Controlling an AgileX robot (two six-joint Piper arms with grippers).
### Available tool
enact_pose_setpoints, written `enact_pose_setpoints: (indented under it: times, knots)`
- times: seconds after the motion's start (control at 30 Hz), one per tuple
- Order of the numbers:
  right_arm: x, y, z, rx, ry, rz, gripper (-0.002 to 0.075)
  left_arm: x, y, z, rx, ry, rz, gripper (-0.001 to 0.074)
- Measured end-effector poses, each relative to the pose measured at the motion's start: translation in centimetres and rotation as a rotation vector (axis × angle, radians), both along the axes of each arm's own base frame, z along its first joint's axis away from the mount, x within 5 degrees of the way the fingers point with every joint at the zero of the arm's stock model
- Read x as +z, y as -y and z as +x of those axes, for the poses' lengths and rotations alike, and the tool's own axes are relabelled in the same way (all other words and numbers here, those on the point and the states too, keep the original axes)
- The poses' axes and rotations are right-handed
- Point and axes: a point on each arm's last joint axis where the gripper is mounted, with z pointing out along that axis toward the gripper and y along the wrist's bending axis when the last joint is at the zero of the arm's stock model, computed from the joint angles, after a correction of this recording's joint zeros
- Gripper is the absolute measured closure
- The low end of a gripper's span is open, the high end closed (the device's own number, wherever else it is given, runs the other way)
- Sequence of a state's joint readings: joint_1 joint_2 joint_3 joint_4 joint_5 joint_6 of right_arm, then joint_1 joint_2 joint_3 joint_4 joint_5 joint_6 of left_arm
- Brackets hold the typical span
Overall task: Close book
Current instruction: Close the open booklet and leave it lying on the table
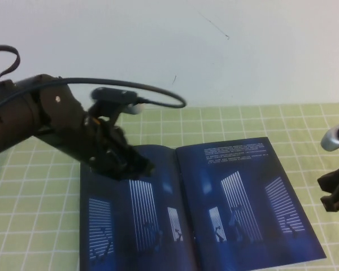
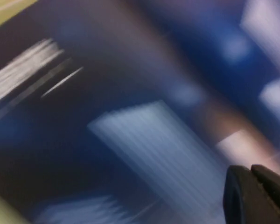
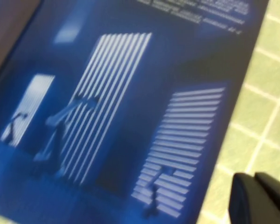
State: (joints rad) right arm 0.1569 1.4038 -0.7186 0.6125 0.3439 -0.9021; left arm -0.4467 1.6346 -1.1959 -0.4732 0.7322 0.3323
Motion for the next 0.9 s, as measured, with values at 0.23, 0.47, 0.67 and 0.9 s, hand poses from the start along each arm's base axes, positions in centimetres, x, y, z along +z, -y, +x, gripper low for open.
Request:
enact_pose_setpoints:
  times: [0.23,0.47,0.67,0.9]
  knots:
    - [-3.7,-0.8,-0.2,0.114,-0.218,0.01,0.0729,-1.6,-4.3,-0.1,0.253,-0.031,0.378,0.0738]
    - [-8.0,-1.0,0.1,0.137,-0.397,-0.002,0.0729,-5.2,-6.1,-1.6,0.342,-0.078,0.487,0.0738]
    - [-8.9,-1.0,0.3,0.131,-0.425,-0.002,0.0729,-6.4,-6.1,-2.1,0.403,-0.084,0.431,0.0738]
    - [-8.9,-1.0,0.3,0.13,-0.425,0.0,0.0729,-7.6,-5.7,-1.8,0.425,-0.126,0.4,0.0738]
